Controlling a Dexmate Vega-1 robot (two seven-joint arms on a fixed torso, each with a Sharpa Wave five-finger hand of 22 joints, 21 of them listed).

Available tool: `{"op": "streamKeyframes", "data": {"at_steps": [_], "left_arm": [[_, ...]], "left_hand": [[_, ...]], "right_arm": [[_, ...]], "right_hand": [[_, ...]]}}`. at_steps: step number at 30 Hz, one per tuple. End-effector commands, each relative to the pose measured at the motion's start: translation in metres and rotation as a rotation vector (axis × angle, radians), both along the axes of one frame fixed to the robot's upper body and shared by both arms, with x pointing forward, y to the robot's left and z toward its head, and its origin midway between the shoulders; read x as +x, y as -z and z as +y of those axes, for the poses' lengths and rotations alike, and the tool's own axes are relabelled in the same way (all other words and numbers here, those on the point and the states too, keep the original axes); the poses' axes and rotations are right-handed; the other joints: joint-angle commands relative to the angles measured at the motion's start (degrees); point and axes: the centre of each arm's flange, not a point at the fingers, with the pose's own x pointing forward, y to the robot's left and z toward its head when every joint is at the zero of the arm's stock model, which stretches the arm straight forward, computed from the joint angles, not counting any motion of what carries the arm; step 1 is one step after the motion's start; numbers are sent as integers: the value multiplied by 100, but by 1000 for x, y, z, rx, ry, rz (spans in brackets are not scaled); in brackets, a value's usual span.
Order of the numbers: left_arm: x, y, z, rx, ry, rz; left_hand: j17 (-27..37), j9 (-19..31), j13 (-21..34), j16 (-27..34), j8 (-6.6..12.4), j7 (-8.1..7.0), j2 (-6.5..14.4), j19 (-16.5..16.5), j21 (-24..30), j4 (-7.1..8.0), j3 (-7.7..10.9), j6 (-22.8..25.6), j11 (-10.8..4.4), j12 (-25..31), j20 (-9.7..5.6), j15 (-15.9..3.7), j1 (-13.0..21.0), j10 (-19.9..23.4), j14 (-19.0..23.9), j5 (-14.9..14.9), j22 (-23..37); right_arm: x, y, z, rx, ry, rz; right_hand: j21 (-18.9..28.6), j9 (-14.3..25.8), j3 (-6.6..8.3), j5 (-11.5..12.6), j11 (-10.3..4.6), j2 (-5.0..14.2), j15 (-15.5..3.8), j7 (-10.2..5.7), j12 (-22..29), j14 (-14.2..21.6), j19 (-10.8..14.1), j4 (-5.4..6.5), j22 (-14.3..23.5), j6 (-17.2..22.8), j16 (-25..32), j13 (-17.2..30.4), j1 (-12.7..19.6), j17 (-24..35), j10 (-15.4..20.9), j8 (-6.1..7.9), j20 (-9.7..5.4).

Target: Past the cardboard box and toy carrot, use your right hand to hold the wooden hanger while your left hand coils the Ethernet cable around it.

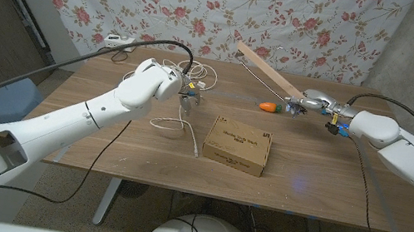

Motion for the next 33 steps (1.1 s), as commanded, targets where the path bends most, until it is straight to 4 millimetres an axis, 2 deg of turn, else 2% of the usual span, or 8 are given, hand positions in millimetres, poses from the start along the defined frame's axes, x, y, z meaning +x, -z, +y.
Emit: {"op": "streamKeyframes", "data": {"at_steps": [1,6,13,20,33], "left_arm": [[-23,-27,-2,-44,30,-39],[-29,-33,-2,-68,42,-6],[-23,-21,-6,-12,27,82],[-17,-9,-13,50,33,93],[-7,13,-21,135,31,80]], "left_hand": [[16,19,16,16,26,7,-9,-82,-30,-1,-57,-61,24,-2,39,67,-63,-28,-32,29,27],[18,24,25,8,39,-1,-23,-109,-46,-4,-89,-121,29,2,45,97,-55,-52,-69,47,31],[12,37,47,25,226,2,-5,-76,-50,-28,-144,317,33,82,44,47,30,64,-87,103,41],[5,38,62,42,351,13,22,-38,-53,-44,-195,765,48,124,44,14,106,120,-47,142,45],[-4,32,70,45,354,-9,66,9,-46,-68,-215,917,21,162,34,-46,196,196,-29,155,45]], "right_arm": [[-1,-4,3,-6,9,-11],[-2,-5,5,-6,10,-18],[-3,-1,7,1,8,-18],[-5,1,6,7,11,-21],[-7,4,5,8,13,-15]], "right_hand": [[80,2,70,-5,36,180,-299,364,2903,-155,-35,1,-26,348,22,47,-171,1,80,49,27],[121,1,84,-13,22,178,-302,361,2909,-170,-52,-6,-71,326,19,49,-186,1,64,80,21],[168,-38,98,-20,36,175,-307,359,2912,-167,-68,-13,-122,323,22,47,-204,0,45,99,18],[214,-57,113,-27,26,175,-303,362,2875,-174,-90,-20,-175,311,21,-23,-222,0,80,127,16],[316,-97,144,-39,46,174,-305,363,2855,-182,-117,-35,-281,285,20,-35,-254,0,70,184,8]]}}
